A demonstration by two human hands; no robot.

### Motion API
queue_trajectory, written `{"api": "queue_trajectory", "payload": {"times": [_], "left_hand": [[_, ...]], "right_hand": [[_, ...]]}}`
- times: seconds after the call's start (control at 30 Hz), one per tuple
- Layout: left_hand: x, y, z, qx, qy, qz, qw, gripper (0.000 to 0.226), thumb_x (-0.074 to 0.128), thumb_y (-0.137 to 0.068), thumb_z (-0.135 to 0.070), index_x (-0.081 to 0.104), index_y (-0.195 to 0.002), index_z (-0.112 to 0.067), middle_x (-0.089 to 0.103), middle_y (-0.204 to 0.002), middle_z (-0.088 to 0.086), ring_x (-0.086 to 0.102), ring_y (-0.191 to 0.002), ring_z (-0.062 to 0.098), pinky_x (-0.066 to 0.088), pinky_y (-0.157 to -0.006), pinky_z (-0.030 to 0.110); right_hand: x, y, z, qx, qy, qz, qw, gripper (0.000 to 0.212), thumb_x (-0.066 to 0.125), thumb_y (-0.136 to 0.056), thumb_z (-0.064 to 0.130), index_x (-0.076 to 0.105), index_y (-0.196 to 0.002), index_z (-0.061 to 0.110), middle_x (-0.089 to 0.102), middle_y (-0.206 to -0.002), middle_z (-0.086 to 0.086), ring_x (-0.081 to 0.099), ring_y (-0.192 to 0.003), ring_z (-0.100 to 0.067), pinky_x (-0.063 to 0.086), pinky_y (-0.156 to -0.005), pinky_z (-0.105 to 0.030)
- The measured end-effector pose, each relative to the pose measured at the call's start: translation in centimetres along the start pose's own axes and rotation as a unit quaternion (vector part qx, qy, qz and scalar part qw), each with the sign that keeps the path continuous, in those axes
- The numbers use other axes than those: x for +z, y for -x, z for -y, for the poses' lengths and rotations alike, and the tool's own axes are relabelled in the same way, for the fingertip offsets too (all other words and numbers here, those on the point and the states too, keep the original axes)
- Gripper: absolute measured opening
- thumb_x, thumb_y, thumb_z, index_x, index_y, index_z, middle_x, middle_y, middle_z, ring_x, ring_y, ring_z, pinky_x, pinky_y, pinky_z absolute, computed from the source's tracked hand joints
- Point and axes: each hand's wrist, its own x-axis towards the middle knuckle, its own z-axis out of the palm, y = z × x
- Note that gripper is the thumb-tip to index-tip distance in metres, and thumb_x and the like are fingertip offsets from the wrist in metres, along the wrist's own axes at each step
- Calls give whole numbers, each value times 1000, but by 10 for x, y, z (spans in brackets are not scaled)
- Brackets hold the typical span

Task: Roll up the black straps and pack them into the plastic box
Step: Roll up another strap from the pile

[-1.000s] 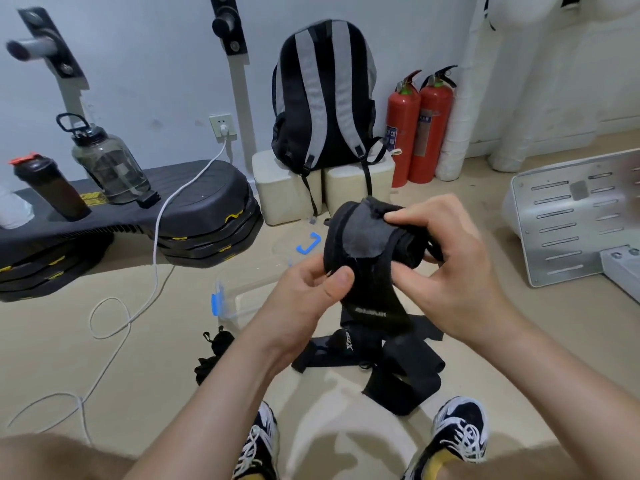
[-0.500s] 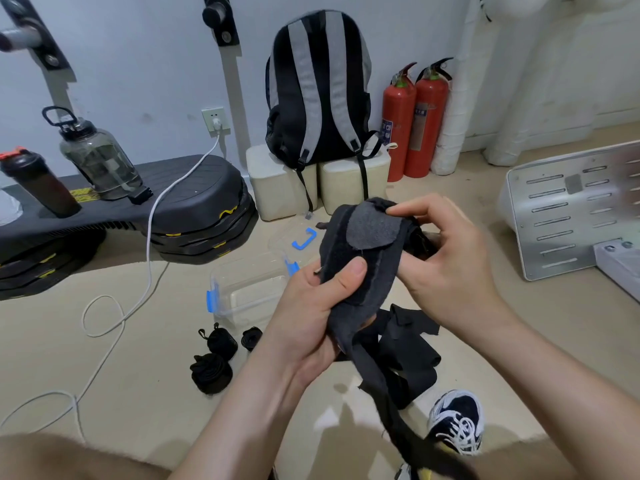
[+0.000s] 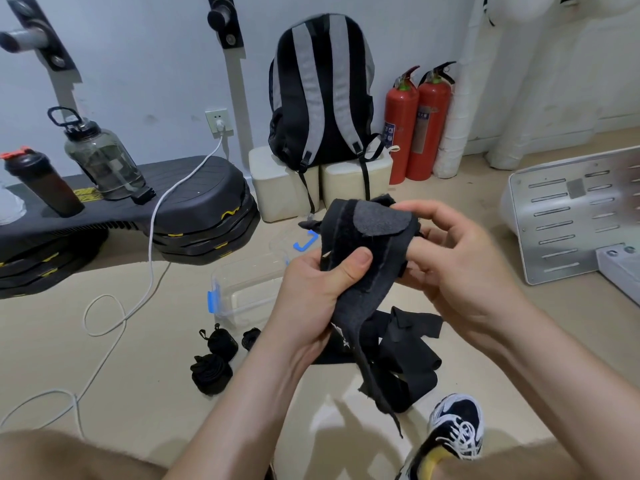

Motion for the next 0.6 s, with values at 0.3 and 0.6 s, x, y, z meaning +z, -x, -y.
{"api": "queue_trajectory", "payload": {"times": [0.3,0.6], "left_hand": [[3,6,9,-11,-53,-42,998,8,78,-77,-10,73,-84,-9,76,-81,11,72,-71,20,56,-60,27],[-15,9,-3,21,-207,10,978,20,76,-78,3,75,-88,-14,77,-79,3,72,-69,13,57,-61,25]], "right_hand": [[-6,-1,-8,54,105,21,993,52,82,-66,39,62,-109,19,71,-85,-7,73,-76,-22,62,-70,-39],[-6,-1,-10,63,-2,15,998,42,71,-73,34,65,-109,14,71,-83,-4,69,-70,-18,57,-61,-35]]}}
